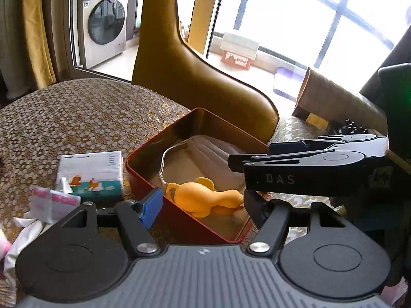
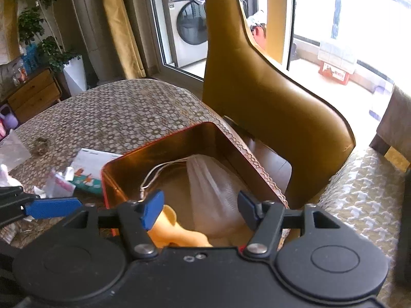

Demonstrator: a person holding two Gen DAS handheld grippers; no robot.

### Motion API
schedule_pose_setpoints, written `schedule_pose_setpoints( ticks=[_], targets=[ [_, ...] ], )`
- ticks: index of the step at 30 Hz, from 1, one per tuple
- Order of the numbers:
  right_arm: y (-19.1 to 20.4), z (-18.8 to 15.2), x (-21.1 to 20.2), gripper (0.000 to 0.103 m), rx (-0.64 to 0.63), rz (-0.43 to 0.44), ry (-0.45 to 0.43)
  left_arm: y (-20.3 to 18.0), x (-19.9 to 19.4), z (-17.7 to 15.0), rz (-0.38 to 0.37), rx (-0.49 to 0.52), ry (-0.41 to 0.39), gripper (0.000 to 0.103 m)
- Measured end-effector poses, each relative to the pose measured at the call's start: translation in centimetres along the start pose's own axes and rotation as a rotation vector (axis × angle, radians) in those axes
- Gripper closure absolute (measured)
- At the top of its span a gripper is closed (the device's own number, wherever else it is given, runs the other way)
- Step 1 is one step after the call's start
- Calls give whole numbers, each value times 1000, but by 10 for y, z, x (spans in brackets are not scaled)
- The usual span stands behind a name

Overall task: Organize soft objects
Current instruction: 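Withdraw both grippers from the tin box back over the table, then grasp the blue printed face mask with the left gripper while the right grasps the cotton swab bag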

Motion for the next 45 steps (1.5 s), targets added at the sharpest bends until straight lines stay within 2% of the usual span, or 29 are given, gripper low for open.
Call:
schedule_pose_setpoints(
  ticks=[16, 18, 20, 24, 27, 31, 33, 38, 45],
  targets=[
    [45, -21, -65, 24, -40, 36, -107, 22, -83, -35, -2, -9, -91, 34],
    [51, -25, -70, 22, -47, 44, -114, 28, -91, -39, 0, -21, -102, 30],
    [58, -29, -75, 21, -51, 53, -120, 36, -99, -42, 12, -38, -118, 25],
    [74, -37, -86, 17, -61, 78, -138, 52, -116, -50, 34, -61, -153, 25],
    [87, -44, -92, 13, -65, 105, -148, 65, -130, -57, 61, -61, -180, 19],
    [106, -52, -99, 11, -80, 144, -162, 82, -145, -67, 106, -61, -202, 19],
    [117, -57, -103, 6, -92, 171, -175, 91, -151, -72, 122, -62, -209, 19],
    [151, -66, -111, 0, -148, 213, -216, 123, -166, -84, 168, -111, -237, 19],
    [201, -83, -110, 0, -260, 258, -244, 172, -186, -99, 246, -146, -262, 15]
  ],
)
Point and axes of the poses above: each gripper's, at about its wrist camera, not at the fingertips, and x roughly the way its jaws point, y to its left, z to its top, the point moved 9 cm from there along x, roughly the way its jaws point, and after that the axes turned 8 degrees about y, right-handed, at the moved point
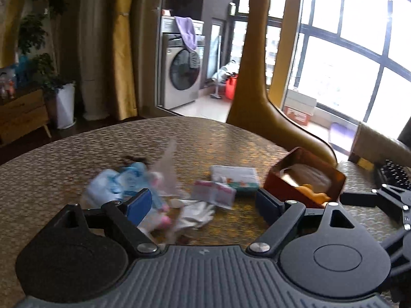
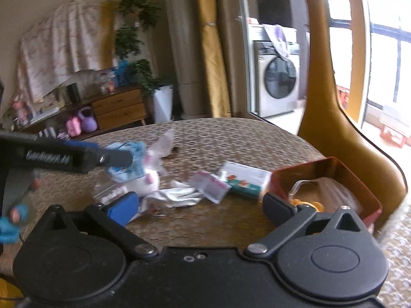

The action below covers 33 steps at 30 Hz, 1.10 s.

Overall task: Organize soft objects
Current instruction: 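Grasp the blue printed face mask with the left gripper while the right grasps the cotton swab bag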

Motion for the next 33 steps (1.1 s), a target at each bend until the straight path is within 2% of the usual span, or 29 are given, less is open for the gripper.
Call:
schedule_pose_setpoints(
  ticks=[8, 17, 24, 27, 33],
  targets=[
    [52, -10, 27, 0, -87, 70, 26, 55, 6, -5, 58, -28, 21, 15],
    [102, -22, 74, 0, -219, 125, 110, 93, 33, -9, 71, -32, 72, 15],
    [124, -27, 112, 3, -290, 175, 164, 103, 60, -8, 74, 56, 69, 15],
    [130, -28, 127, 3, -317, 175, 182, 112, 75, -12, 49, 15, 96, 15],
    [142, -23, 153, 6, -372, 166, 191, 123, 94, -12, 58, -34, 113, 15]
  ],
)
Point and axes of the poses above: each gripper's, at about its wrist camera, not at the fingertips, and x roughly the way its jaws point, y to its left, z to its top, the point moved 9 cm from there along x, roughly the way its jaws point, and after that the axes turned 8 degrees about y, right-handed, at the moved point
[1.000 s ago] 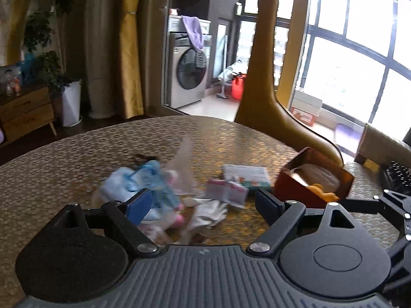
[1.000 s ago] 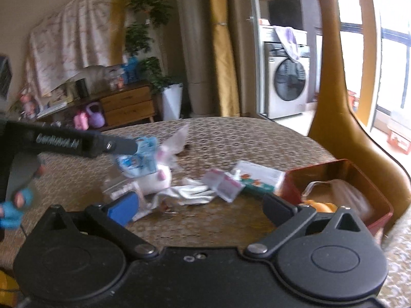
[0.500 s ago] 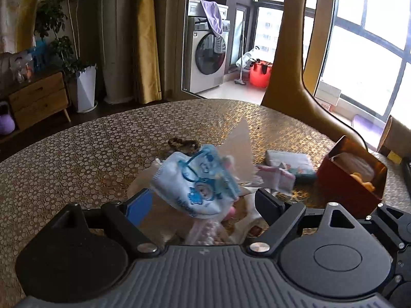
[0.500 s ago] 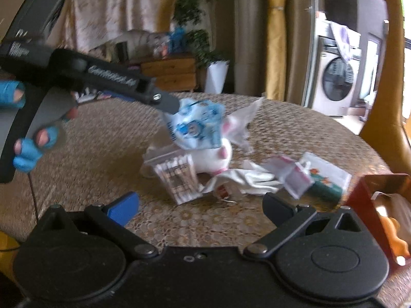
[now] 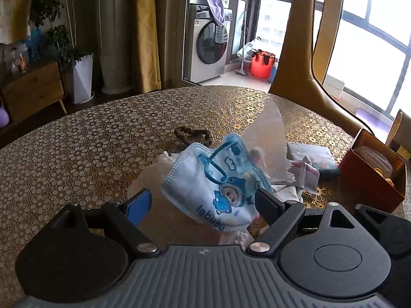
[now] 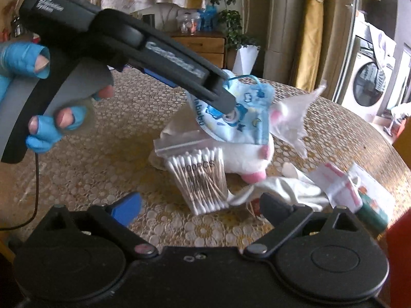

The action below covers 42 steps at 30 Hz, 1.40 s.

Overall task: Organize soft objects
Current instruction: 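Grasp the blue printed face mask with the left gripper while the right grasps the cotton swab bag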

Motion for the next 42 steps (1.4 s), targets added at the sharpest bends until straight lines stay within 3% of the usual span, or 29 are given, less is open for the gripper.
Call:
schedule_pose_setpoints(
  ticks=[10, 16, 22, 26, 30, 32, 38, 42],
  targets=[
    [-1, 18, 34, 13, -43, -30, 12, -2, 21, 1, 13, 21, 4, 15],
    [3, 17, 45, 23, -59, -43, 37, -5, 23, 3, 32, 38, -28, 15],
    [12, 18, 47, 40, -49, -49, 41, -8, 16, 4, 45, 61, -67, 15],
    [13, 20, 49, 50, -34, -52, 37, -10, 11, 4, 56, 72, -69, 37],
    [10, 18, 47, 55, -19, -56, 32, -10, 9, 4, 89, 78, -70, 51],
    [7, 18, 44, 57, -6, -57, 31, -9, 8, 5, 107, 75, -68, 67],
    [3, 15, 24, 61, 28, -53, 23, -10, -2, 8, 111, 66, -79, 81],
    [-2, 13, 11, 63, 58, -51, 2, -14, -11, 8, 104, 66, -82, 85]
  ],
)
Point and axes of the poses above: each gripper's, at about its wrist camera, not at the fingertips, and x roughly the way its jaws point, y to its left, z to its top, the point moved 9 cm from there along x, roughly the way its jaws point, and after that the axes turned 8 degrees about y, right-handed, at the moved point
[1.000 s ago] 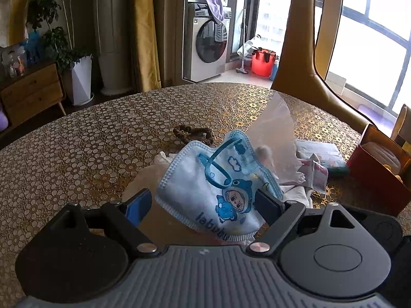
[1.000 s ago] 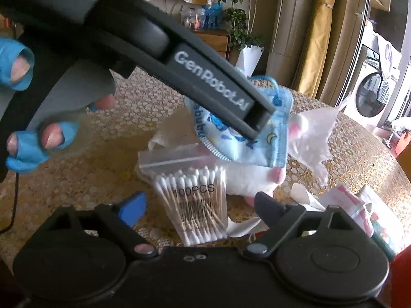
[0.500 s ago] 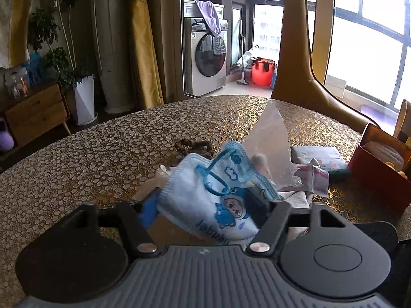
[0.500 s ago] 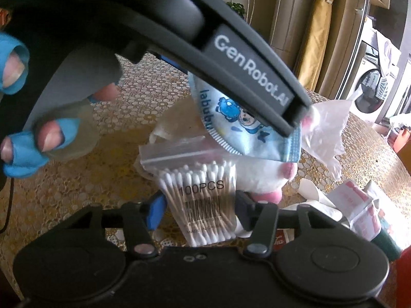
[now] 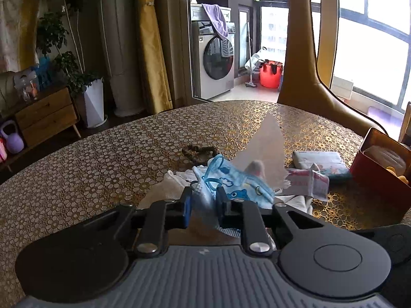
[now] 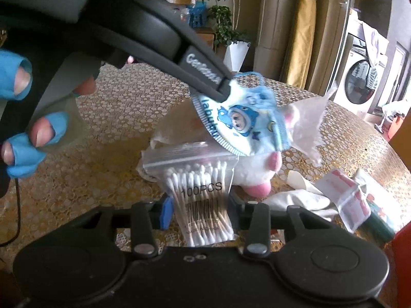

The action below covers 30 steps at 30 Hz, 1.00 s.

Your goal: Organize soft objects

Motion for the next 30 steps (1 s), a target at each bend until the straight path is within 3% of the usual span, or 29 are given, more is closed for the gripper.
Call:
schedule_pose_setpoints(
  ticks=[16, 22, 30],
  targets=[
    [-15, -9, -93, 65, 138, 87, -110, -11, -43, 10, -13, -3, -15, 94],
    [-27, -27, -119, 65, 134, 55, -110, -14, -51, -4, -31, 13, 8, 94],
    [-55, -57, -128, 64, 208, 47, -82, -21, -51, -33, -118, 2, 75, 94]
  ],
)
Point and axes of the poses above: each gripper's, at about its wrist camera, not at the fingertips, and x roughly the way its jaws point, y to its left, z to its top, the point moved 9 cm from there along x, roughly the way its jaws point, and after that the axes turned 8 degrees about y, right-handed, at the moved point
